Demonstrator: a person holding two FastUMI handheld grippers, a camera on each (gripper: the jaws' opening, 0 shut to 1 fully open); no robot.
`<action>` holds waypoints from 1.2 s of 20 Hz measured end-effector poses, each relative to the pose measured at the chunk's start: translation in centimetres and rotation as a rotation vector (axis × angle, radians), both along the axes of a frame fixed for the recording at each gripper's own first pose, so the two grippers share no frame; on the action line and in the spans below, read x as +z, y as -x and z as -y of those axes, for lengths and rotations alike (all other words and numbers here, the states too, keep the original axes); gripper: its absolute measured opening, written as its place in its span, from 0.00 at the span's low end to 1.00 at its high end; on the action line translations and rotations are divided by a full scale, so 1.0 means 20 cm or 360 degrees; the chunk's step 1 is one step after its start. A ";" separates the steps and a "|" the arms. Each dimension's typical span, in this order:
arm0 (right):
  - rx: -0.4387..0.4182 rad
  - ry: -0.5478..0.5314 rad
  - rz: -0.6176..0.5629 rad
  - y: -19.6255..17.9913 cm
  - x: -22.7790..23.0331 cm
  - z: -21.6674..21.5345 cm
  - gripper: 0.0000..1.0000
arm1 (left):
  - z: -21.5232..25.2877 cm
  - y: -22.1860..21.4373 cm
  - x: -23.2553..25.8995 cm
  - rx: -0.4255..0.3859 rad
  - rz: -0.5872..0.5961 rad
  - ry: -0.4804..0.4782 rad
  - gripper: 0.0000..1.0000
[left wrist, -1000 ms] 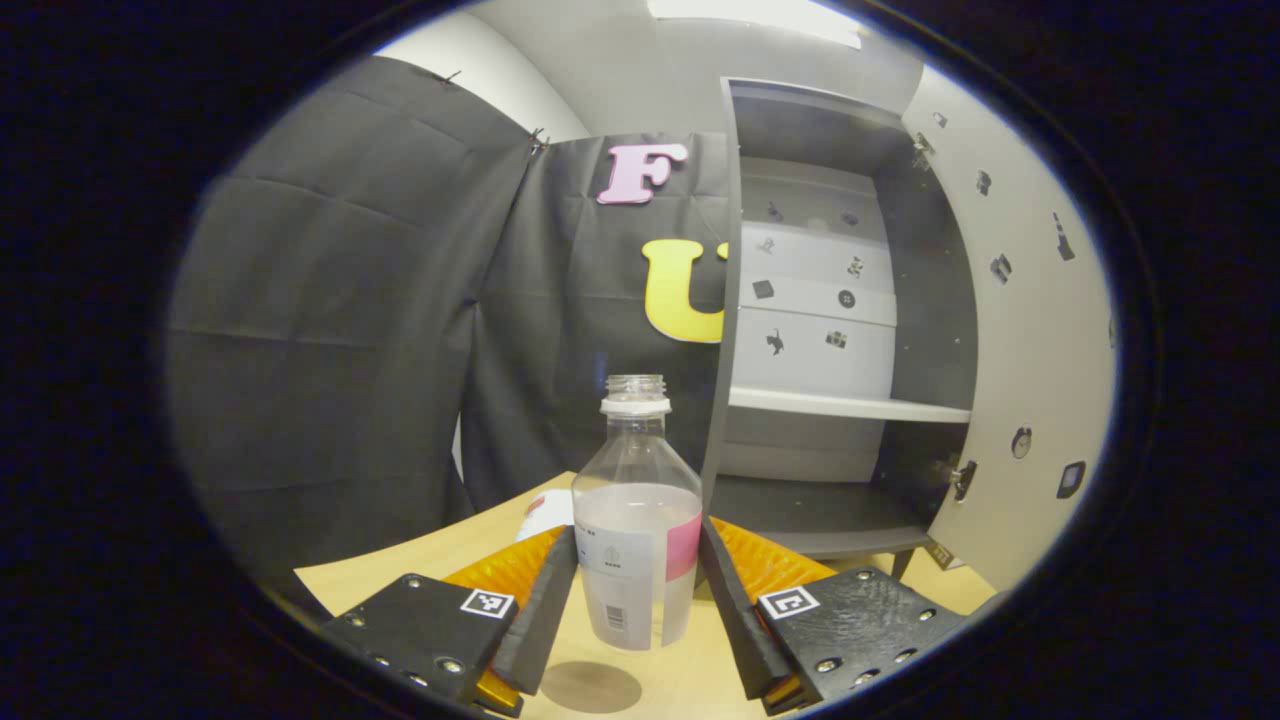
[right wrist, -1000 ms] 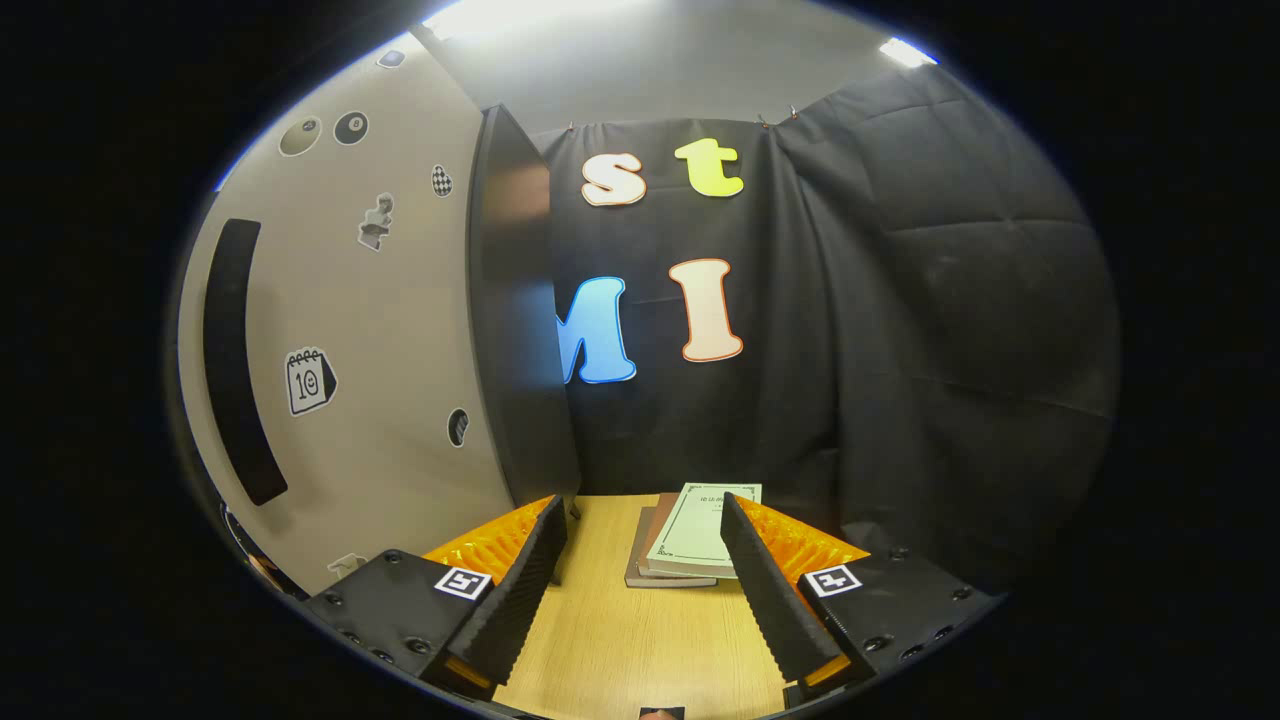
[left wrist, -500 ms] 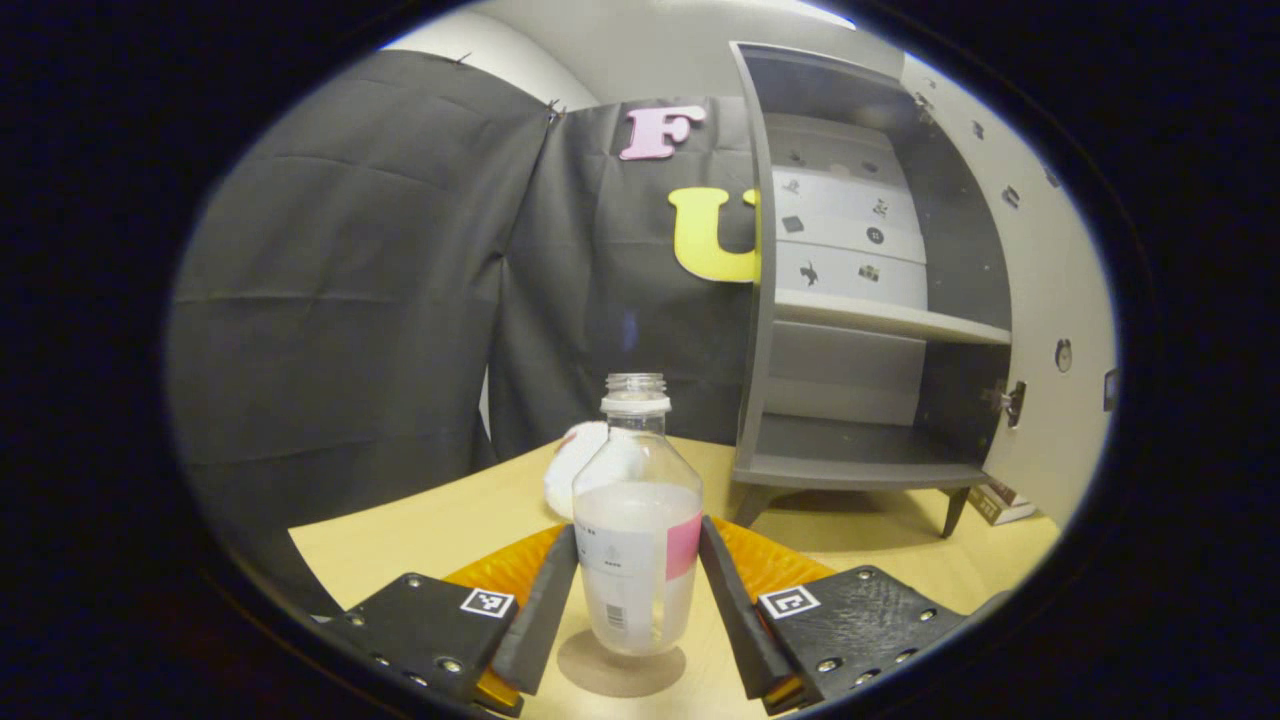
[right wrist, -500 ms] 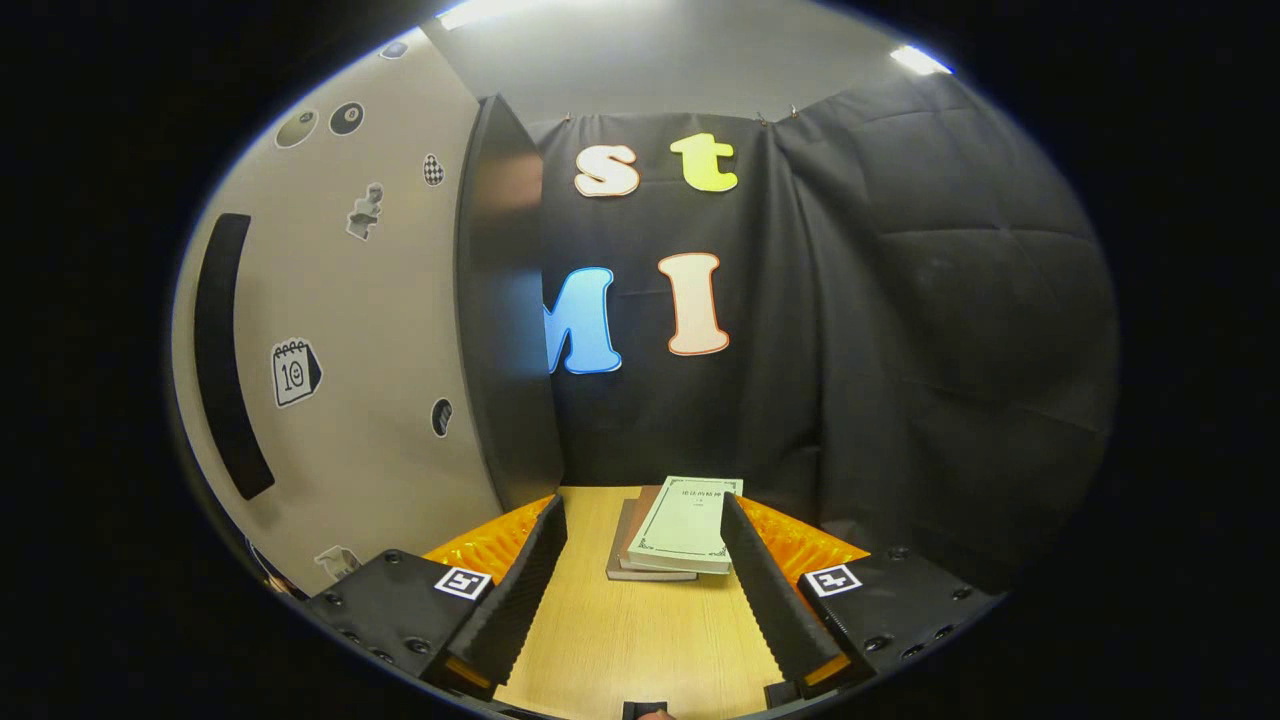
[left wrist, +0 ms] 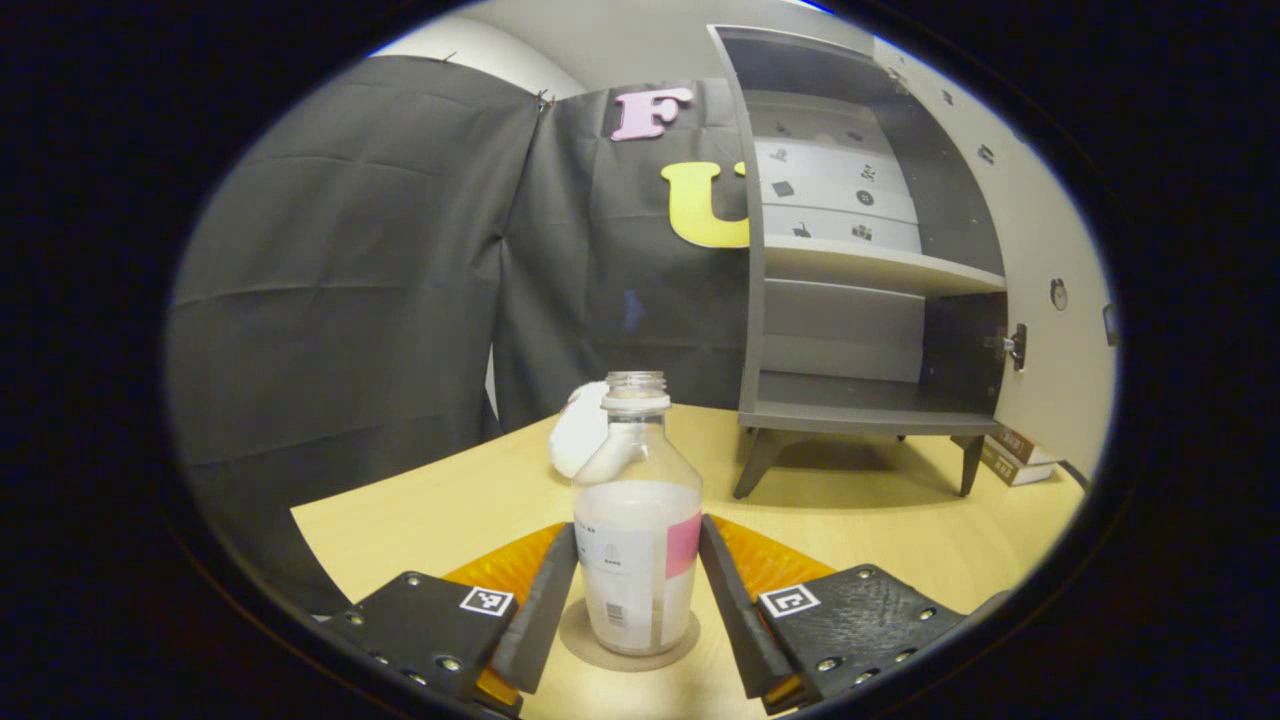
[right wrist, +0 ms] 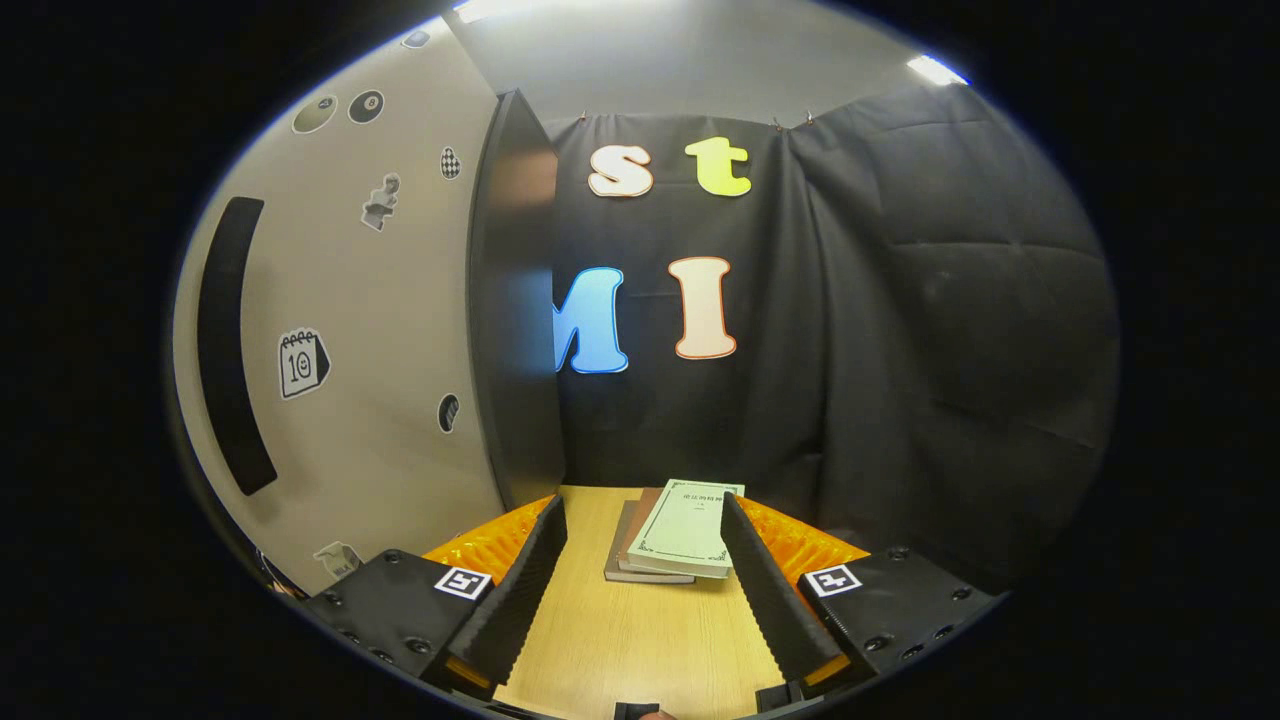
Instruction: Open the cabinet door with the right hand, grasp the bottle in the cabinet with the left hand and place it on the coaster, then close the cabinet door with the right hand.
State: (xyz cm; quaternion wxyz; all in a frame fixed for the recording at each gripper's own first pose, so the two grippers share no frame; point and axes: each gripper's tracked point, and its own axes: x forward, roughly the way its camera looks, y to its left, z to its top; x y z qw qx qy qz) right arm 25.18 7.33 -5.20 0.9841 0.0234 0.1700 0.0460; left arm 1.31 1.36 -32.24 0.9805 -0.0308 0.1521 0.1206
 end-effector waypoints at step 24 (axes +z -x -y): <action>0.0465 -0.0304 0.0175 -0.04 0.27 -0.38 0.98 | -0.17 0.17 1.25 0.0068 0.0316 -0.0255 0.80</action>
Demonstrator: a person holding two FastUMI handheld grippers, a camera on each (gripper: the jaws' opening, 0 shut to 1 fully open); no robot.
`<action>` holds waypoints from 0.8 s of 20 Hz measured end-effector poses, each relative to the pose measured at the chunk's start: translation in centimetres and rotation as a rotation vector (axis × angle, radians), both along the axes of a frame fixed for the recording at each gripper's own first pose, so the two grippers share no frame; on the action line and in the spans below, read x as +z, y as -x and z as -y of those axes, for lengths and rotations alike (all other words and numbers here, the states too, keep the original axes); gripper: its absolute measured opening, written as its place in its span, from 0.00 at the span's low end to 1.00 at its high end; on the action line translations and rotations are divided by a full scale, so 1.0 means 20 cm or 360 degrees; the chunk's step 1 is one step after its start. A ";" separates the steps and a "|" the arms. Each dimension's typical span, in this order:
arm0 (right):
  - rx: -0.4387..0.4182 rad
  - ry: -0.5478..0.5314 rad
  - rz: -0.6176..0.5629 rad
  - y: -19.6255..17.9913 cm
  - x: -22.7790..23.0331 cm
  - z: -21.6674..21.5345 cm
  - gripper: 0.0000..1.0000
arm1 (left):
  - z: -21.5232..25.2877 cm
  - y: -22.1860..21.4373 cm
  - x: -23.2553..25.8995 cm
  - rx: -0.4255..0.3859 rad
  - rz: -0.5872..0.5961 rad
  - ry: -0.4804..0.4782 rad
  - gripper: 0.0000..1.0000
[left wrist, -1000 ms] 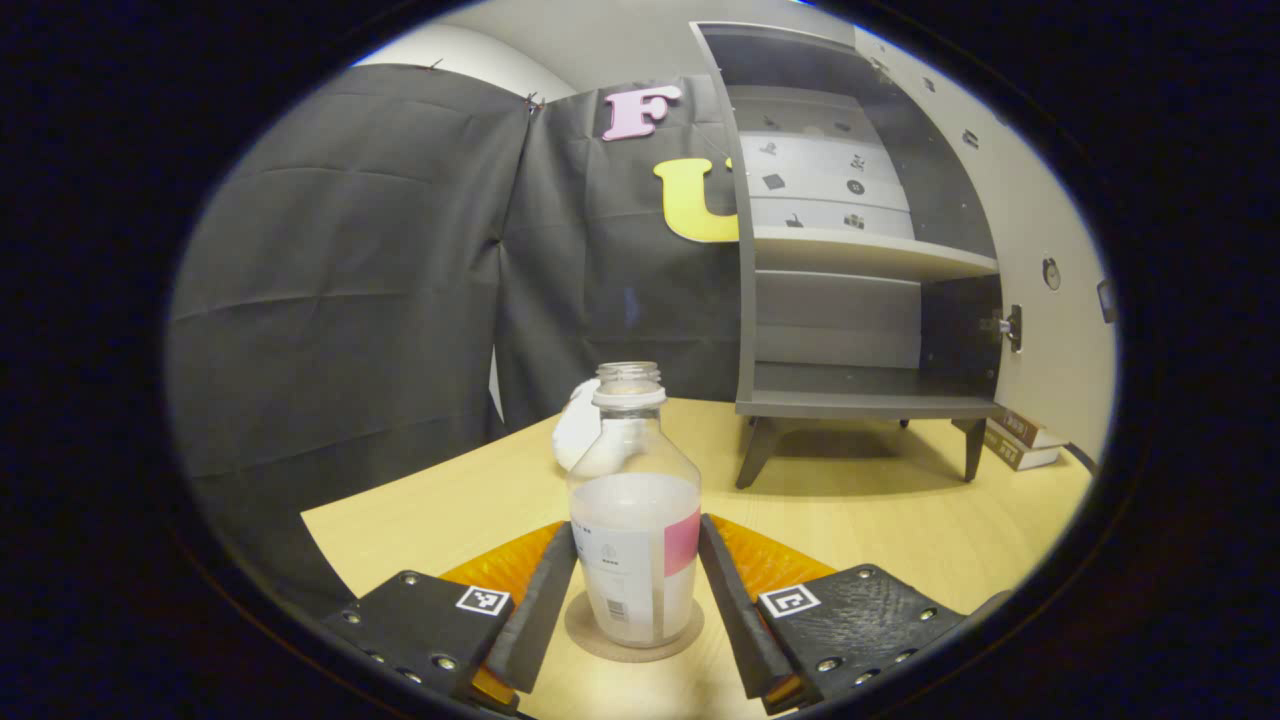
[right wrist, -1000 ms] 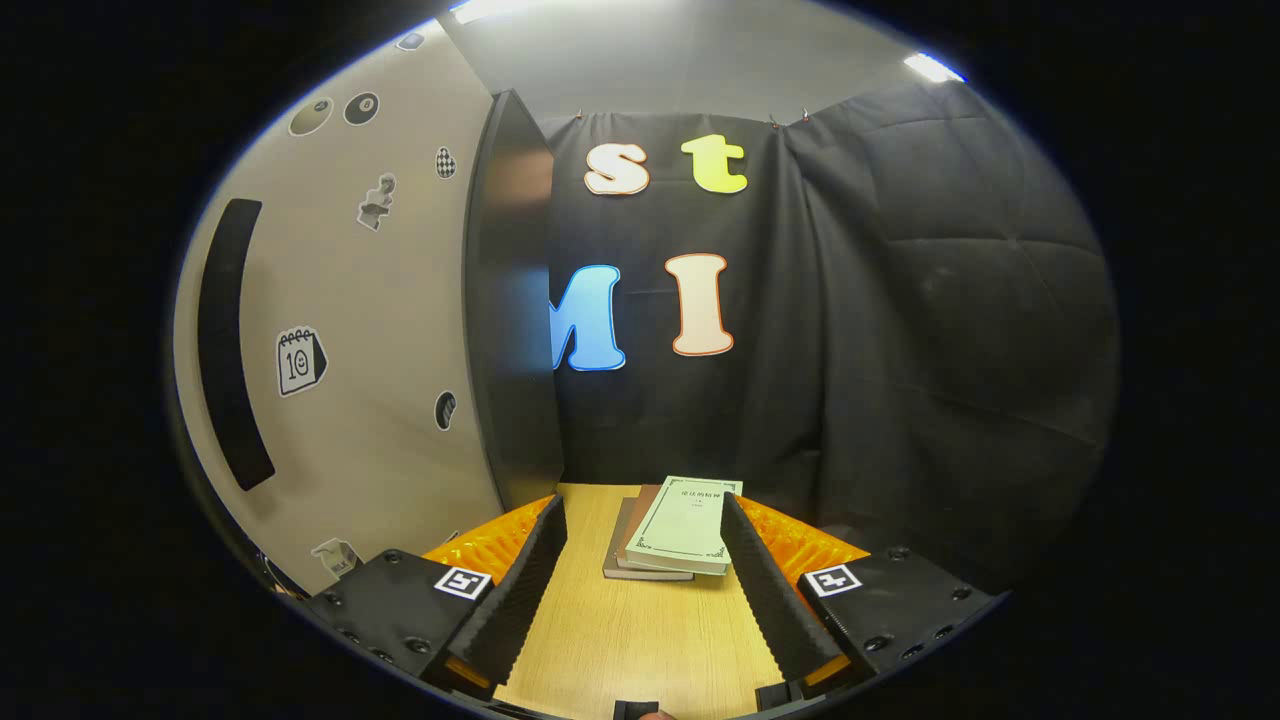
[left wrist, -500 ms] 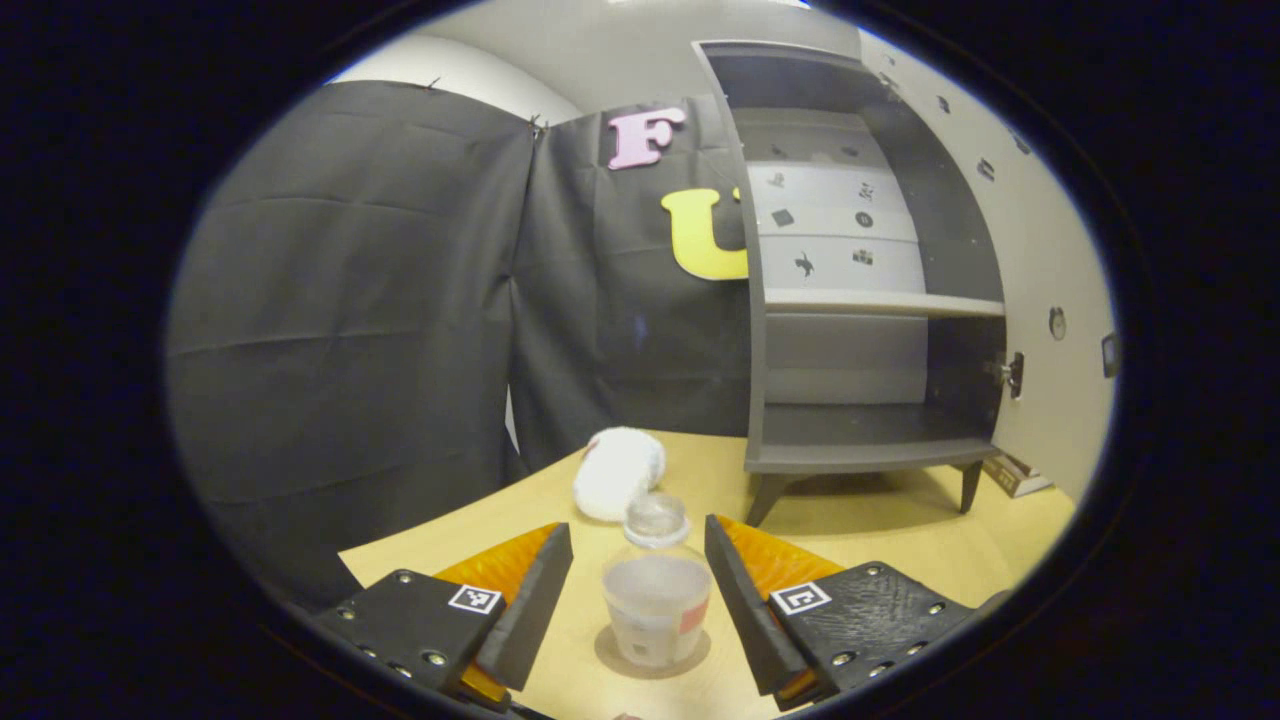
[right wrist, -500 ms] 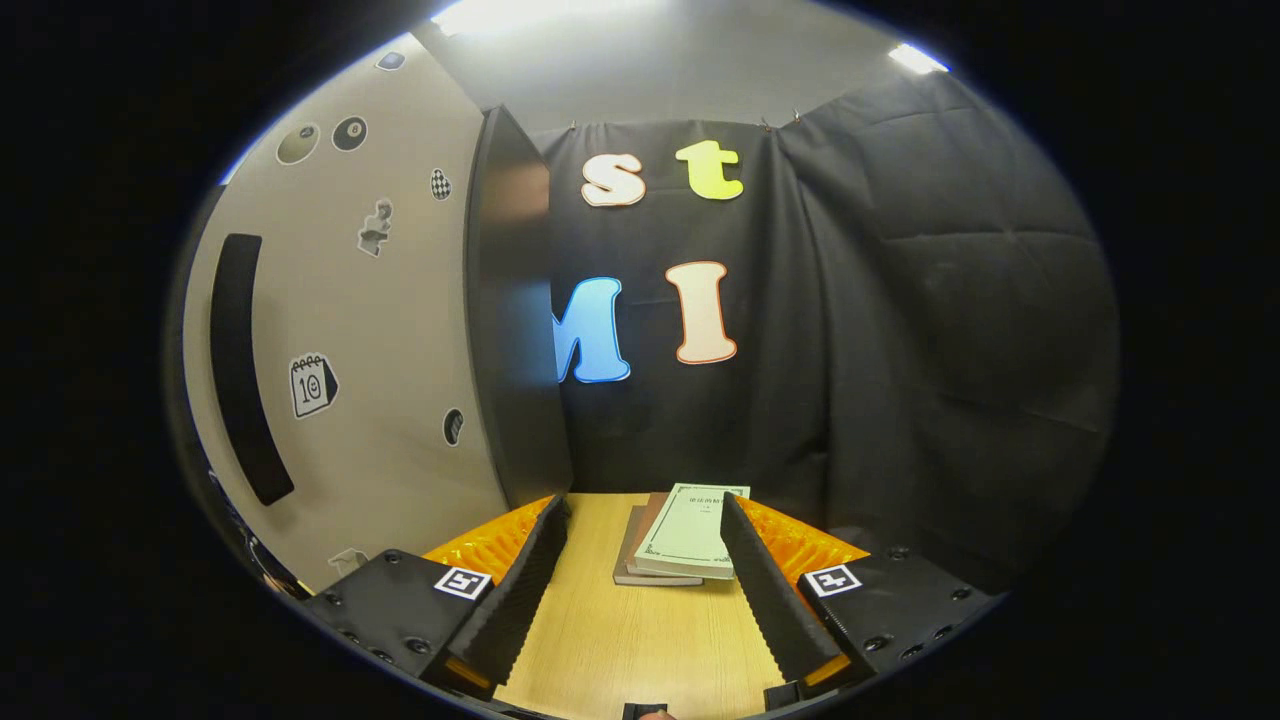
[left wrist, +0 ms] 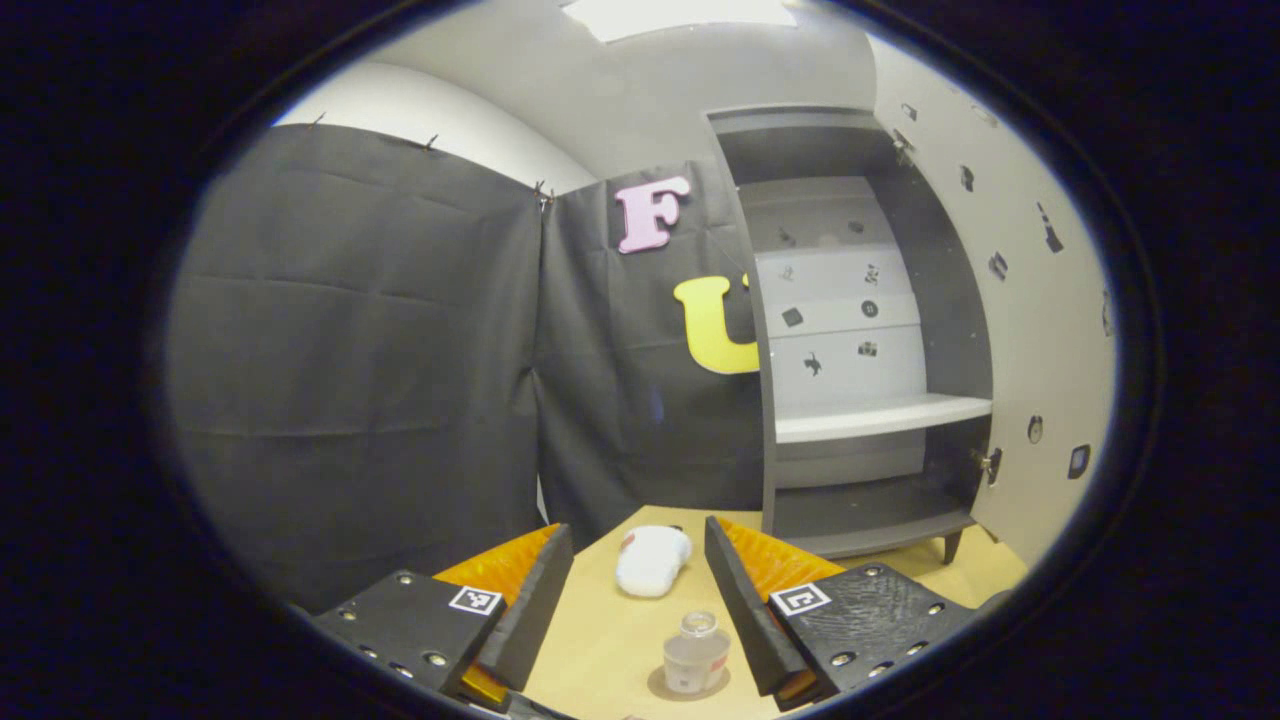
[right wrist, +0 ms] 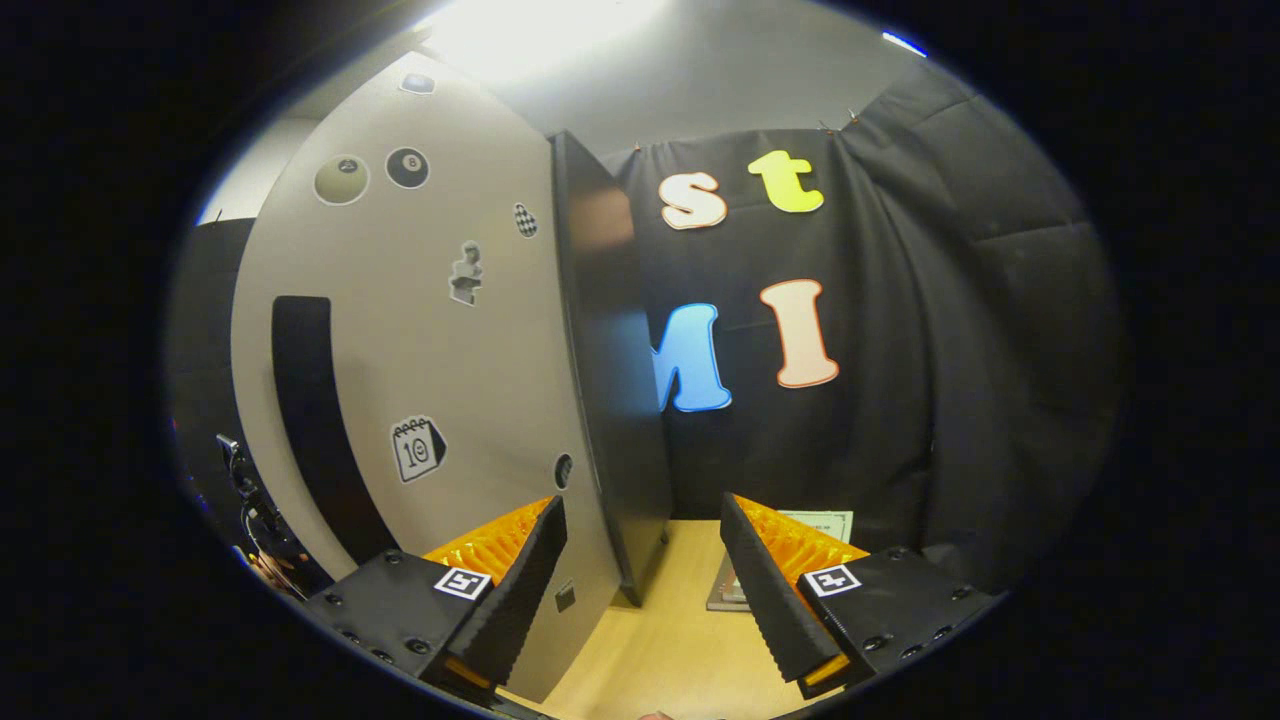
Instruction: Open the cabinet door with the right hand, grasp the bottle in the cabinet with the left hand and place it on the coaster, then close the cabinet door with the right hand.
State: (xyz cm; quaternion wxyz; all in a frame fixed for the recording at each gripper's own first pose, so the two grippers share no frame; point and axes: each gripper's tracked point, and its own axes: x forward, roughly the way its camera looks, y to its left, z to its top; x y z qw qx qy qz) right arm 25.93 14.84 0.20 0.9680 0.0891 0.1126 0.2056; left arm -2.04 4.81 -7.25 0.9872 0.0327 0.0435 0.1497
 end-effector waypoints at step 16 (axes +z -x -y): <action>-0.0006 0.0196 0.0100 0.08 0.17 -0.32 0.90 | -0.14 -0.30 0.03 -0.0229 0.0067 0.0156 0.80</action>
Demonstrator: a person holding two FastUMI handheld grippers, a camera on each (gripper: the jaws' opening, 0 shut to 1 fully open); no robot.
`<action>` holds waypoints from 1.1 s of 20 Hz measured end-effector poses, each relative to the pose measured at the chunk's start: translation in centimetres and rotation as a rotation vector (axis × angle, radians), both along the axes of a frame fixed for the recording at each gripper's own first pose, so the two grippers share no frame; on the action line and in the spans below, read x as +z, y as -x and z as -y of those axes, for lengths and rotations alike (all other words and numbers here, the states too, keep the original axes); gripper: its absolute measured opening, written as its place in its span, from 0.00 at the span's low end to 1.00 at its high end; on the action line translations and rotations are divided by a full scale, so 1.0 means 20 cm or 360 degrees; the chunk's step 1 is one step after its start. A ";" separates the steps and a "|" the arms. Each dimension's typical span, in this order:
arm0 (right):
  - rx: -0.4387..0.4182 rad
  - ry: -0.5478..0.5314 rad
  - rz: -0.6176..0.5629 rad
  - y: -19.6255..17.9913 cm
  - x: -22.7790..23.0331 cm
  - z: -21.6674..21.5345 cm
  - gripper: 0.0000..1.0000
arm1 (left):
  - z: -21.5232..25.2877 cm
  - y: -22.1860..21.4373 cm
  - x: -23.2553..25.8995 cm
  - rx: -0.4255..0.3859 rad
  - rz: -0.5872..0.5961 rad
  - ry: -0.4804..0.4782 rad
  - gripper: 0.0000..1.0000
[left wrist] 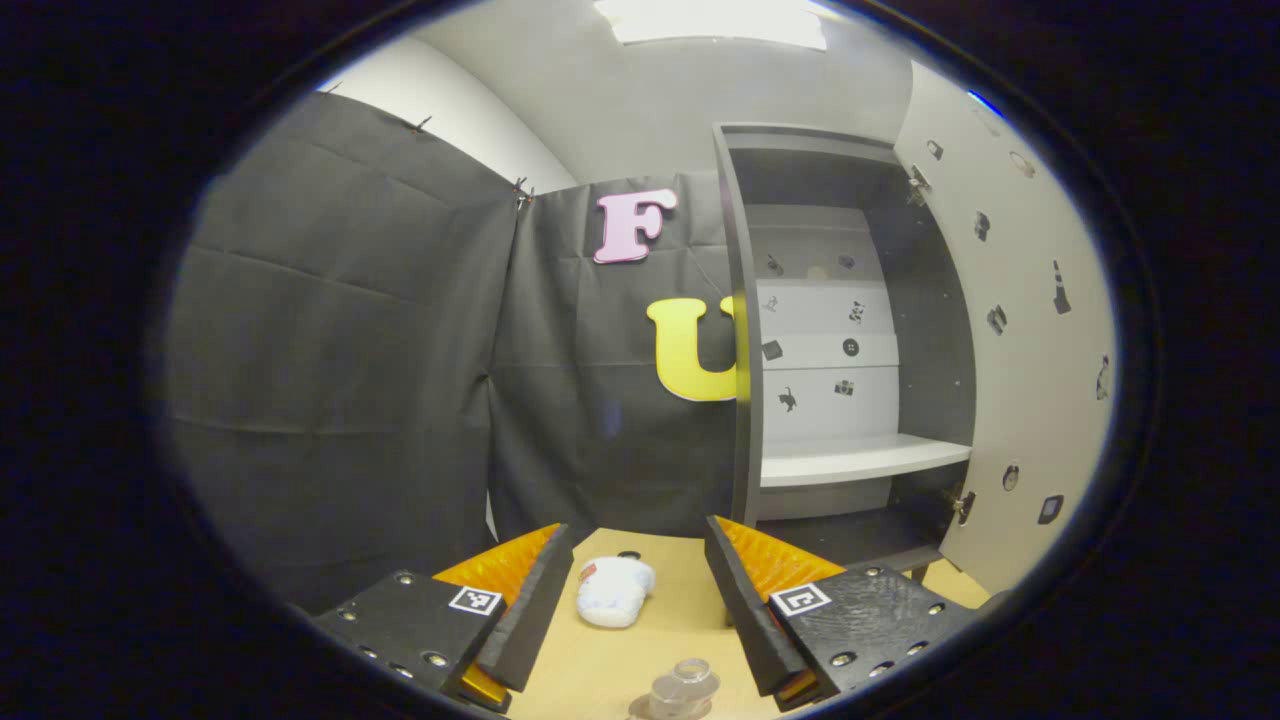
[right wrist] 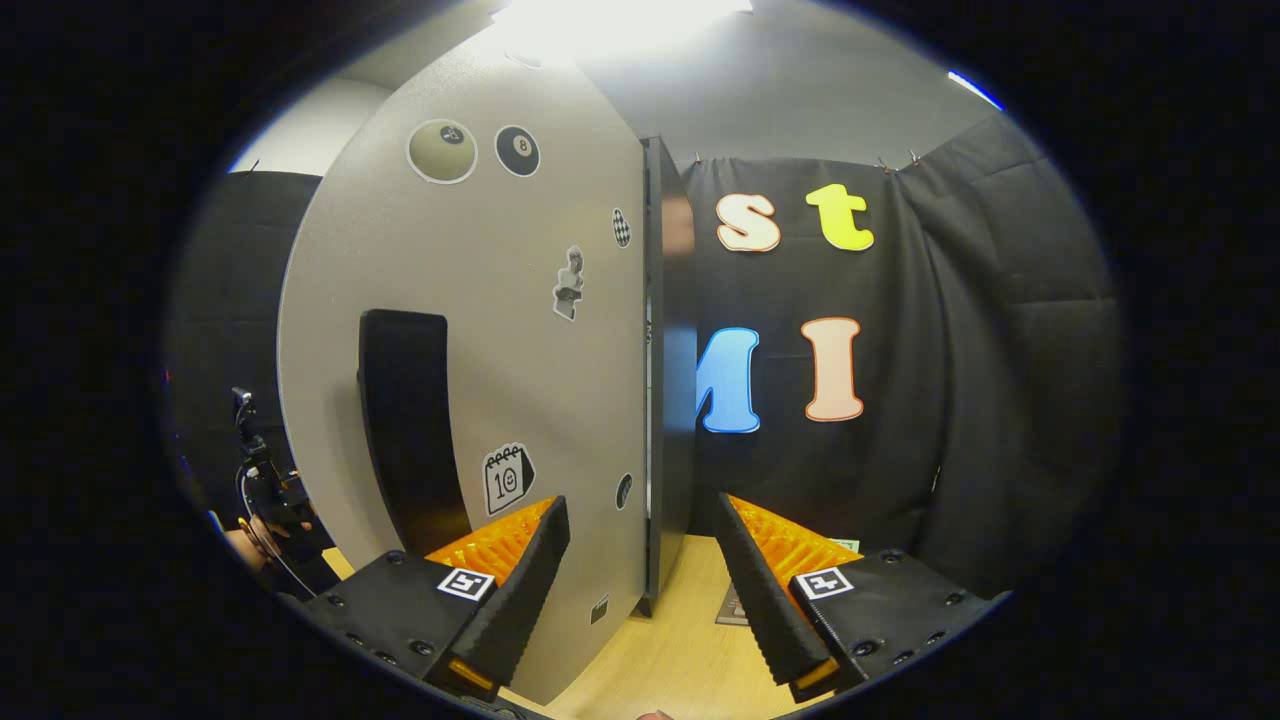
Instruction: Open the cabinet door with the right hand, grasp the bottle in the cabinet with the left hand and place it on the coaster, then close the cabinet door with the right hand.
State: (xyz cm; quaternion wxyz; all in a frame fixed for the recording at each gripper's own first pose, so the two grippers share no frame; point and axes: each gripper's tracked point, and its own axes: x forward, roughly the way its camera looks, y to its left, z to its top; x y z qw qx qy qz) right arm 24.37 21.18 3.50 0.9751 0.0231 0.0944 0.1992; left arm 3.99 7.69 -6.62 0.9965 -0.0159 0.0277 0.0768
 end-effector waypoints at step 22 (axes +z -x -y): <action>0.0104 -0.0082 -0.0059 -0.13 -0.13 -0.63 0.94 | -0.43 -0.12 -0.14 -0.0082 -0.0044 0.0031 0.84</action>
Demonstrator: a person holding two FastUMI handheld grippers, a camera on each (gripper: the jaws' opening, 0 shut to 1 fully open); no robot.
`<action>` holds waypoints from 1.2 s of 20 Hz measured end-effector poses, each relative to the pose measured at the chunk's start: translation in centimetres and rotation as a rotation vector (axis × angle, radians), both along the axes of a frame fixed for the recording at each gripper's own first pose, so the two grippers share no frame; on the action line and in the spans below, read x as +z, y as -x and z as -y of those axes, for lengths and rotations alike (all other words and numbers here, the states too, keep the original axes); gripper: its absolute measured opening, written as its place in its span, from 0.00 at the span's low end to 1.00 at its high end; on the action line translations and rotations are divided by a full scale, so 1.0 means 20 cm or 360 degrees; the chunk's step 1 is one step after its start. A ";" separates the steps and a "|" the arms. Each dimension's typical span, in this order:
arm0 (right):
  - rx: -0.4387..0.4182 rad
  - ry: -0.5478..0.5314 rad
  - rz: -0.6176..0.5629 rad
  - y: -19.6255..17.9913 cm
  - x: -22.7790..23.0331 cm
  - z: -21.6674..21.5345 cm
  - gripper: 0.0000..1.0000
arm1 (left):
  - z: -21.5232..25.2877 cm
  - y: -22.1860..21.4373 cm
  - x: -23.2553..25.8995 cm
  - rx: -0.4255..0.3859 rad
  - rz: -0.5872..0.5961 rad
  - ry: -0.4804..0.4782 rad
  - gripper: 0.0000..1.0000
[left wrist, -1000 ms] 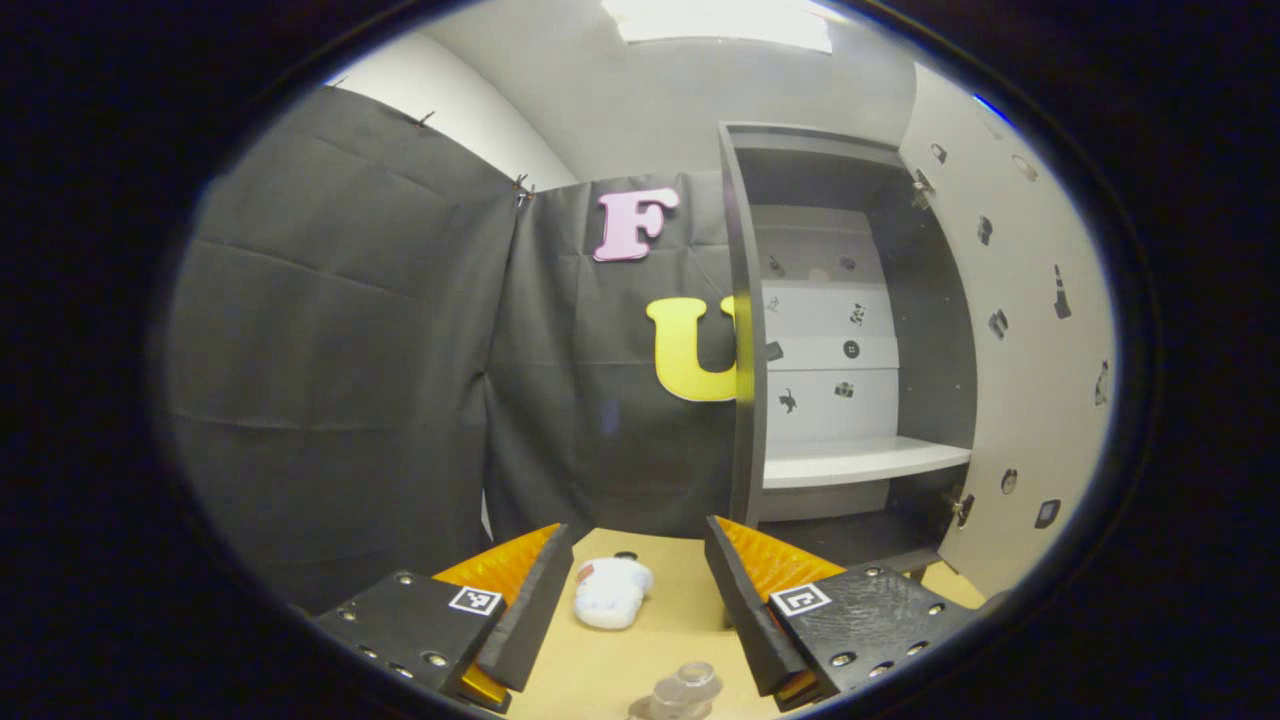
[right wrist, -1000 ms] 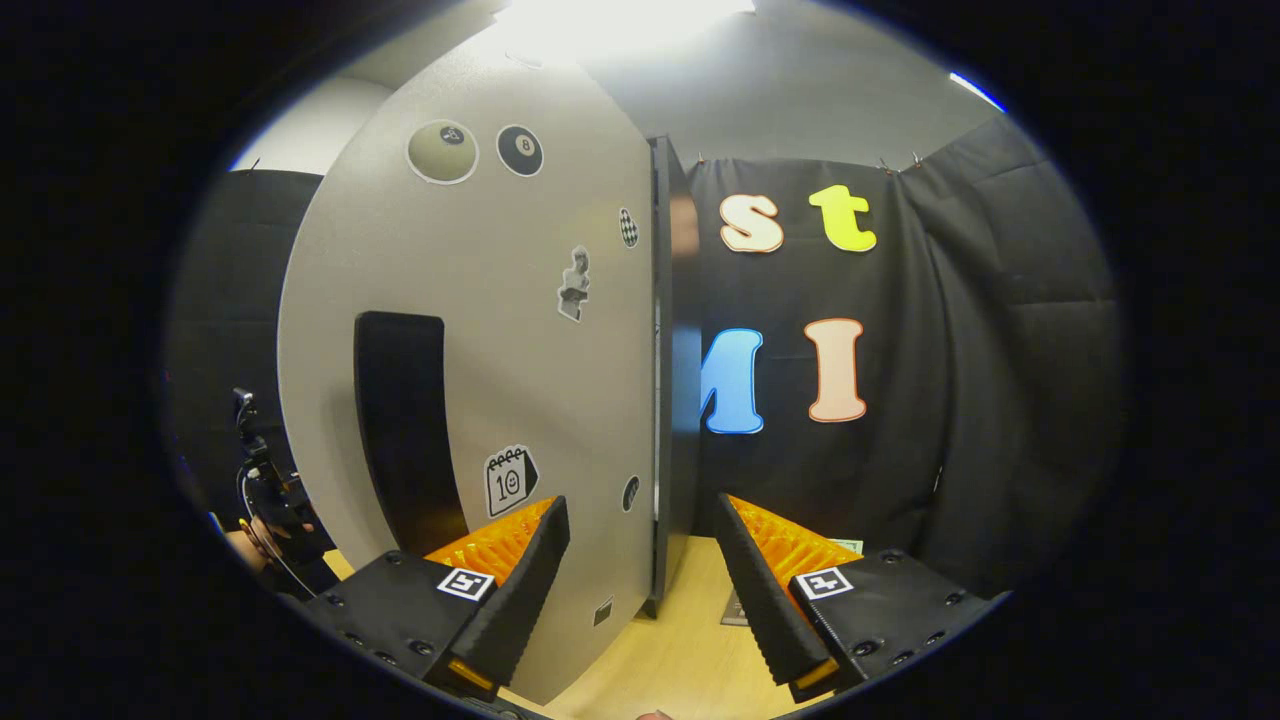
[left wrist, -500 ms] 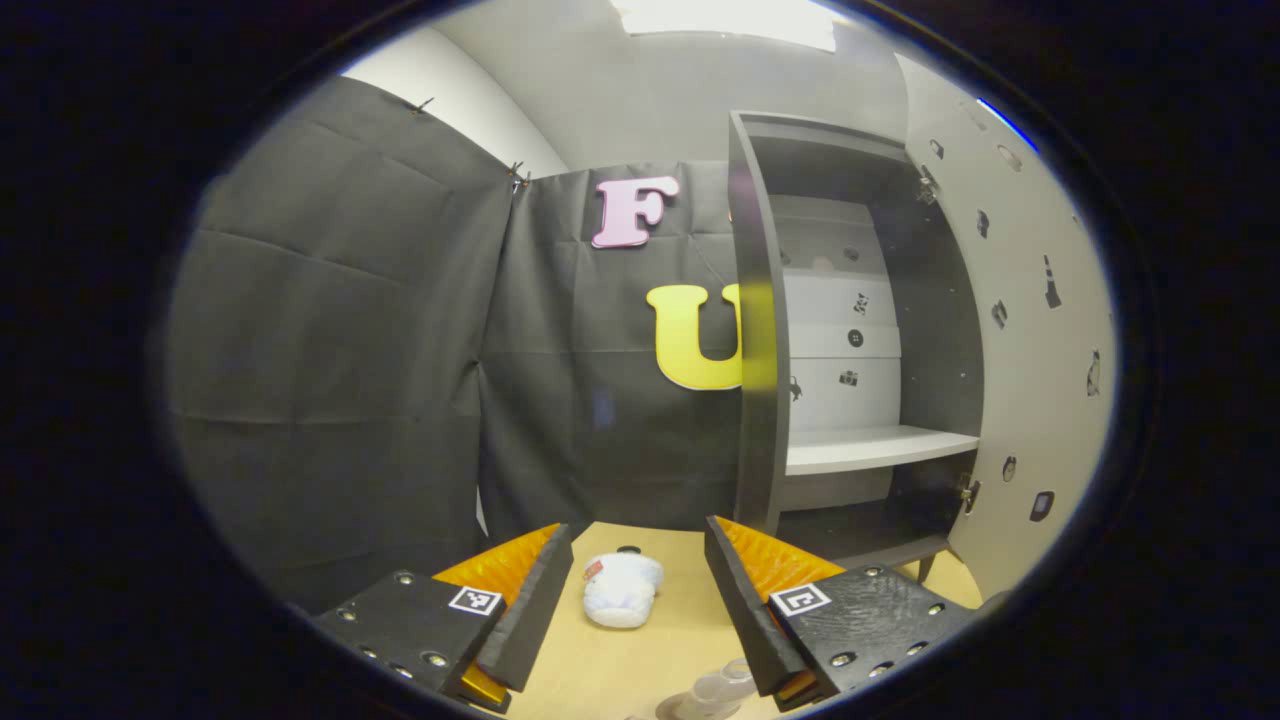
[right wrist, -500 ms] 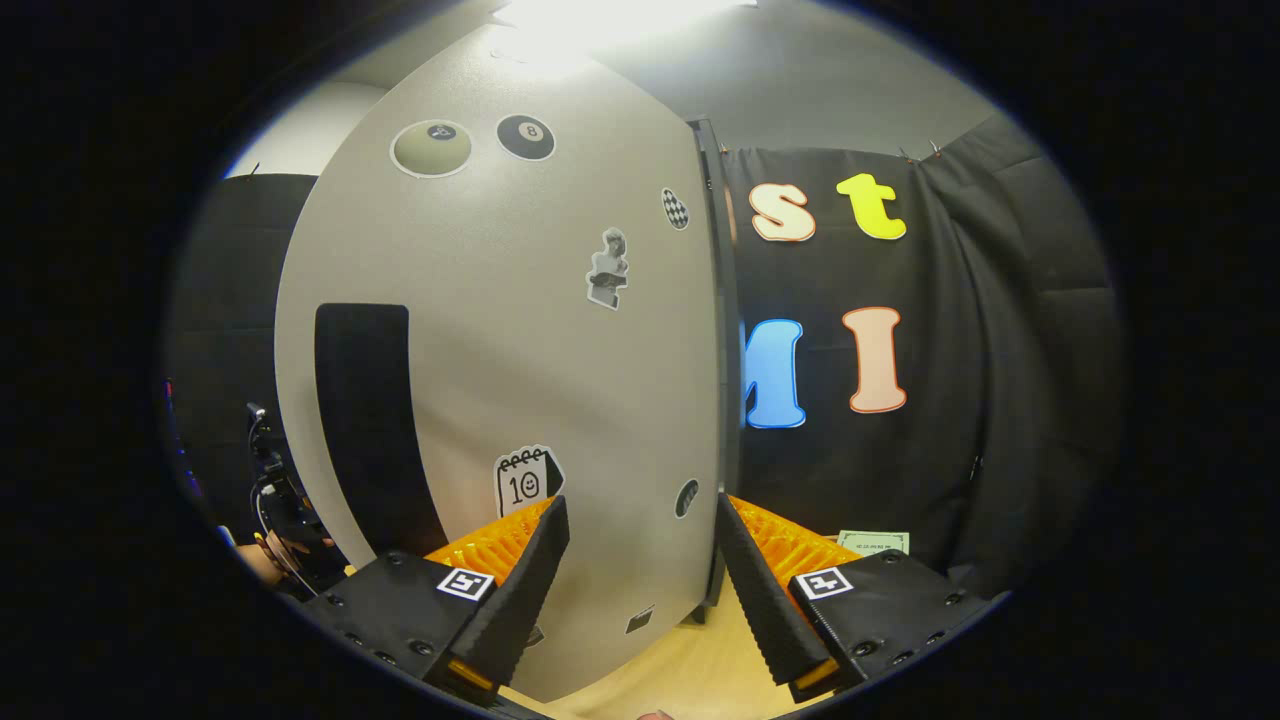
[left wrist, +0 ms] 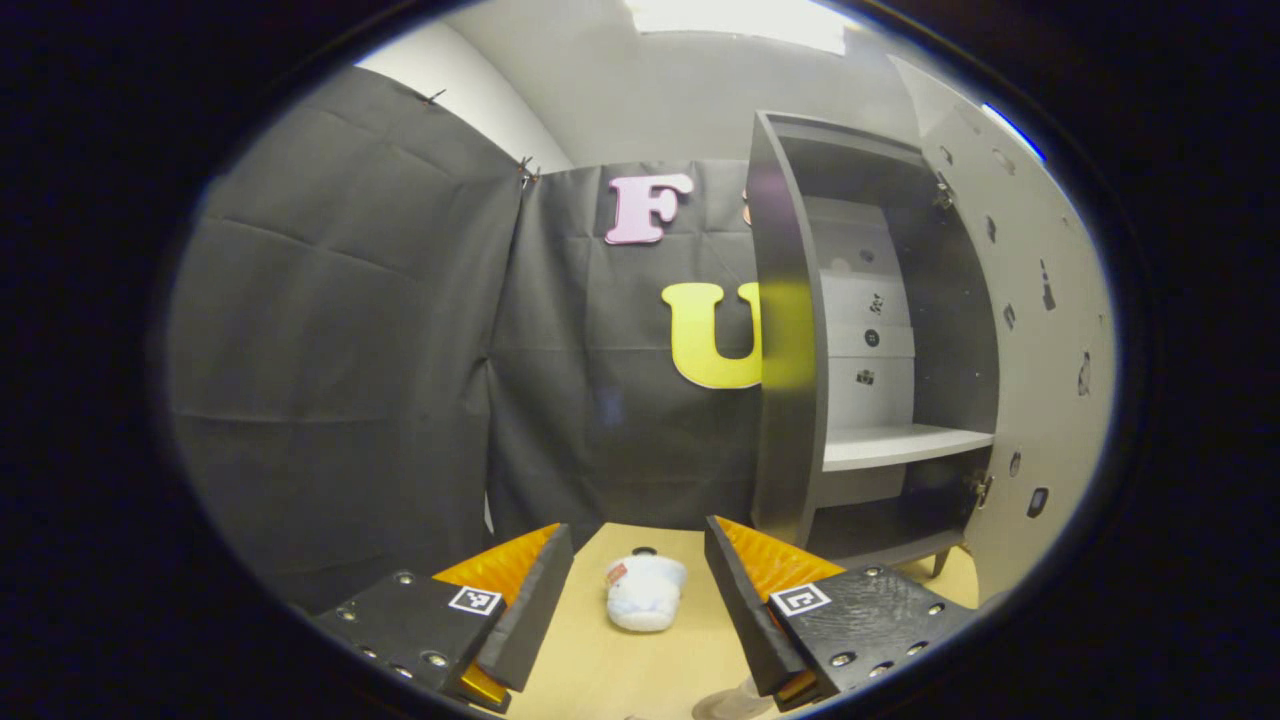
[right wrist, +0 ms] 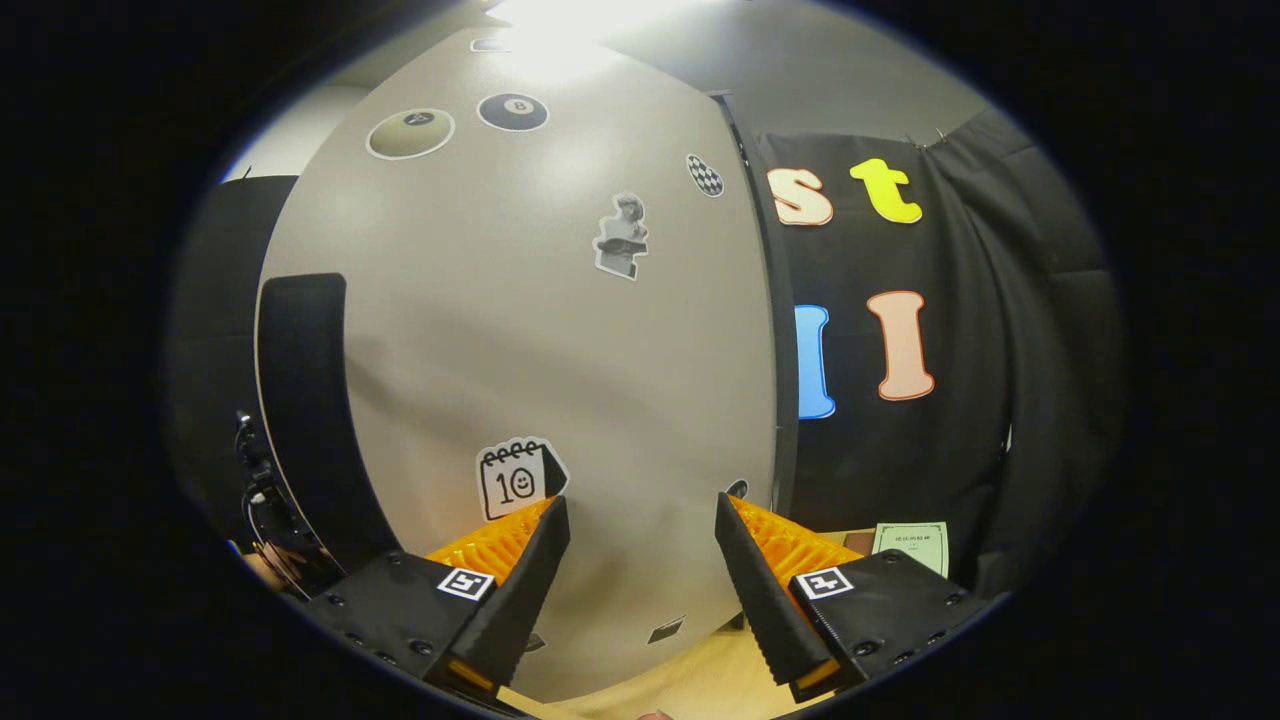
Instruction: Open the cabinet door with the right hand, grasp the bottle in the cabinet with the left hand and place it on the coaster, then close the cabinet door with the right hand.
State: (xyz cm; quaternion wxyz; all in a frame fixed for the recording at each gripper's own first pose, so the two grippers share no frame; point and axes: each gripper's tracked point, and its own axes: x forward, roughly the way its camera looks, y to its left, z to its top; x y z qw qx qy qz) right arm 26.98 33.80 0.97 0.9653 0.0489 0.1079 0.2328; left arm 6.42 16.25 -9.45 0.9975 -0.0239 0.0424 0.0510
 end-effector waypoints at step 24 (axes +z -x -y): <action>-0.0133 -0.0138 0.0007 -0.45 -0.20 -0.55 0.94 | -0.49 0.38 -0.17 0.0247 -0.0135 0.0066 0.80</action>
